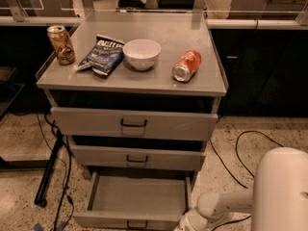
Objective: Close bottom drawer
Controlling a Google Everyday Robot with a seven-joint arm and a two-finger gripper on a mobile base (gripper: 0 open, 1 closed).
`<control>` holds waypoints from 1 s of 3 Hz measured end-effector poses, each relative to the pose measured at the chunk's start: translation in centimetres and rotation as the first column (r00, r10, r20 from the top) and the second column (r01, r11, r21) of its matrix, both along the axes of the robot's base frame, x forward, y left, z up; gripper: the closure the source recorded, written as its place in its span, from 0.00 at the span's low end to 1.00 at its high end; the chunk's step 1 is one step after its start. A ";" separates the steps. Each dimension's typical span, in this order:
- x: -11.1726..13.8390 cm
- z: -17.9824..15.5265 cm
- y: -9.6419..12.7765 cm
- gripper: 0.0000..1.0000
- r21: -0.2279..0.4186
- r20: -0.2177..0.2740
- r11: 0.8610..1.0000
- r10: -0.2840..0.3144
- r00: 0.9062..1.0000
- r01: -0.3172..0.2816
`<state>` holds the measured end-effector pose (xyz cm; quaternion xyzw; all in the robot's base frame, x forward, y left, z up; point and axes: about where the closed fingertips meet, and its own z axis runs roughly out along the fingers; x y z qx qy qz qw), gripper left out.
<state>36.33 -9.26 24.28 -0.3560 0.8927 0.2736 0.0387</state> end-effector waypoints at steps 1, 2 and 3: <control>0.0 0.0 0.0 1.00 0.000 0.000 1.000 0.000 1.000 0.000; 1.6 -2.2 0.3 1.00 0.014 0.016 0.997 -0.073 0.997 0.073; 4.4 -4.1 0.6 1.00 0.006 0.065 0.991 -0.135 0.989 0.135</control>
Offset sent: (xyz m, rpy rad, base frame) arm 0.0451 0.0034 -0.0538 0.0313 -0.0489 -0.1914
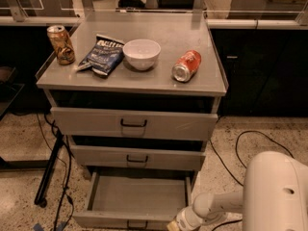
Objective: Close bottom drawer
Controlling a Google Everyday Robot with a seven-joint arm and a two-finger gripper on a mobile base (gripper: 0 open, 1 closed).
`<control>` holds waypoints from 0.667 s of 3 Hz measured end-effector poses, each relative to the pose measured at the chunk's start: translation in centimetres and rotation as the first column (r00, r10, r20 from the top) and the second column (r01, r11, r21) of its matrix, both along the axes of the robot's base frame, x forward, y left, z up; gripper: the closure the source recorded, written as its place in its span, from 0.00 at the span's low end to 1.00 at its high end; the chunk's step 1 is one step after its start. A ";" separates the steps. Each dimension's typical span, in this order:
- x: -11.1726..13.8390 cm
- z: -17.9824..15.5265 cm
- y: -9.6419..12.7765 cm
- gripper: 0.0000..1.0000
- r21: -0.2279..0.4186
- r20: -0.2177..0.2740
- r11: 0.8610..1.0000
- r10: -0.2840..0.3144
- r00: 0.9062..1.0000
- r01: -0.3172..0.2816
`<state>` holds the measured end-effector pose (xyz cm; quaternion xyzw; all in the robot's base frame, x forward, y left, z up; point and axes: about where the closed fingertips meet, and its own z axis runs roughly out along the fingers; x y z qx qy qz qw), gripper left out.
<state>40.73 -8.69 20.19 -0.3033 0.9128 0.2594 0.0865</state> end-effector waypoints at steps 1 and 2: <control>1.6 -1.0 0.2 1.00 -0.012 0.026 1.000 -0.026 0.999 0.026; 1.6 -0.9 0.2 0.80 -0.012 0.026 1.000 -0.026 0.999 0.026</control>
Offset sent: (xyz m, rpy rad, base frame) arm 0.0140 0.0022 -0.0093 -0.0111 -0.0228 -0.0231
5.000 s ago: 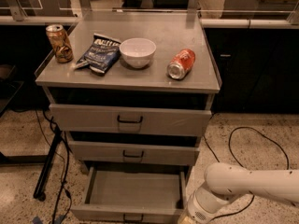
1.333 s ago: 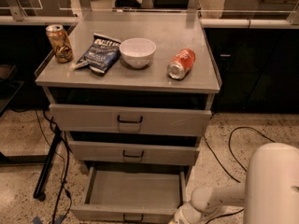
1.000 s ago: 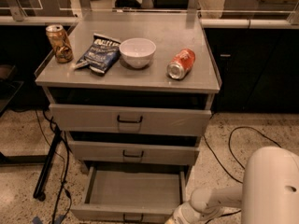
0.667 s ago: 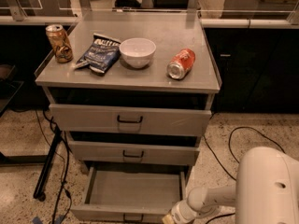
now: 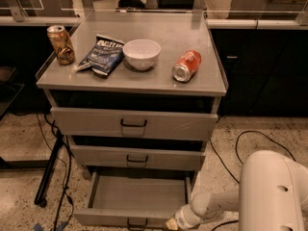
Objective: Close bottom drawer
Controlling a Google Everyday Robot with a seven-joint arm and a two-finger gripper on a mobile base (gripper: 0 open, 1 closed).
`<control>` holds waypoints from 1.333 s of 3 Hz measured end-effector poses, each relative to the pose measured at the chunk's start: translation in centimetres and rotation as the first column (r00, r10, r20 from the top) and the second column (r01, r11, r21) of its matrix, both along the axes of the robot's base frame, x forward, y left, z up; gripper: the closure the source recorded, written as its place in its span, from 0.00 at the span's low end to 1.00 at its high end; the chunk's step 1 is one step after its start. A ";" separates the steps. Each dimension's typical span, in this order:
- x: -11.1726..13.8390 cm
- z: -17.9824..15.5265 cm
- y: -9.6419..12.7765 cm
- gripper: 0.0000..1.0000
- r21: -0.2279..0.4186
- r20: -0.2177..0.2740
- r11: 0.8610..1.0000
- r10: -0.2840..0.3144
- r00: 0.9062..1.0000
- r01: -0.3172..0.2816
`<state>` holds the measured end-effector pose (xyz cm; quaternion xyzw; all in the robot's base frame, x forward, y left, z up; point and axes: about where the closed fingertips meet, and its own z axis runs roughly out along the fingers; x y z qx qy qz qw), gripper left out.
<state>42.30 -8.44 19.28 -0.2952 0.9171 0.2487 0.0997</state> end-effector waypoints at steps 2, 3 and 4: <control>0.0 0.0 0.0 0.34 0.000 0.000 1.000 0.000 1.000 0.000; 0.0 0.0 0.0 0.11 0.000 0.000 1.000 0.000 1.000 0.000; 0.0 0.0 0.0 0.00 0.000 0.000 1.000 0.000 1.000 0.000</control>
Offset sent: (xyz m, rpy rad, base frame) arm 0.0000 0.0000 0.0000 0.0000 0.0000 0.0000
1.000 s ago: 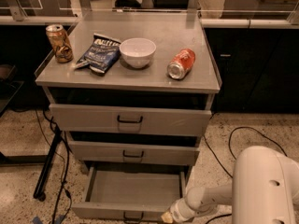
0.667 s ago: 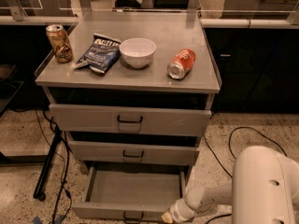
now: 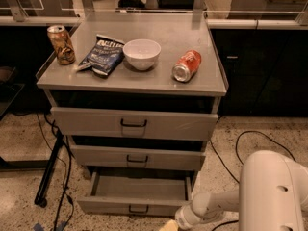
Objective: Close bottom drawer
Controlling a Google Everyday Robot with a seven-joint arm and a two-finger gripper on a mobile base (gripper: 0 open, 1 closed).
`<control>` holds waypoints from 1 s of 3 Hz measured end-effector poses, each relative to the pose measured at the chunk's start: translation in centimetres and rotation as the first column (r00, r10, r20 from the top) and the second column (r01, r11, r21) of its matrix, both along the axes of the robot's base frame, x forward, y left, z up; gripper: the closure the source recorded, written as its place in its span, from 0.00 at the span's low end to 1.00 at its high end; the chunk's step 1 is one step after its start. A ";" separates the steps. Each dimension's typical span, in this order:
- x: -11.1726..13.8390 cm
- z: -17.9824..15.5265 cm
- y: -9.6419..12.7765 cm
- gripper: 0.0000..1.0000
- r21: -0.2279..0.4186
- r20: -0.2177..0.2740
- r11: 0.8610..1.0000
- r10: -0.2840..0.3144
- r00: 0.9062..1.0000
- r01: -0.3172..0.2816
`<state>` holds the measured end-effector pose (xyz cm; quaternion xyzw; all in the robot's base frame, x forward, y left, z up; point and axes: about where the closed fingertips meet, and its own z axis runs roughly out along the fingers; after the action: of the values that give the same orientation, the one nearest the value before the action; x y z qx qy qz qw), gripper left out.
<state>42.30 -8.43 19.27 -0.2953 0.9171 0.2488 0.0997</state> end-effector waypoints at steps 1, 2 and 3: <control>0.0 0.0 0.0 0.00 0.000 0.000 1.000 0.000 1.000 0.000; 0.0 0.0 0.0 0.19 0.000 0.000 1.000 0.000 1.000 0.000; 0.0 0.0 0.0 0.42 0.000 0.000 1.000 0.000 1.000 0.000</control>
Offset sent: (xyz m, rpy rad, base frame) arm 0.0000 0.0000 0.0000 0.0000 0.0000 0.0000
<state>42.29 -8.43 19.27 -0.2953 0.9170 0.2488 0.0996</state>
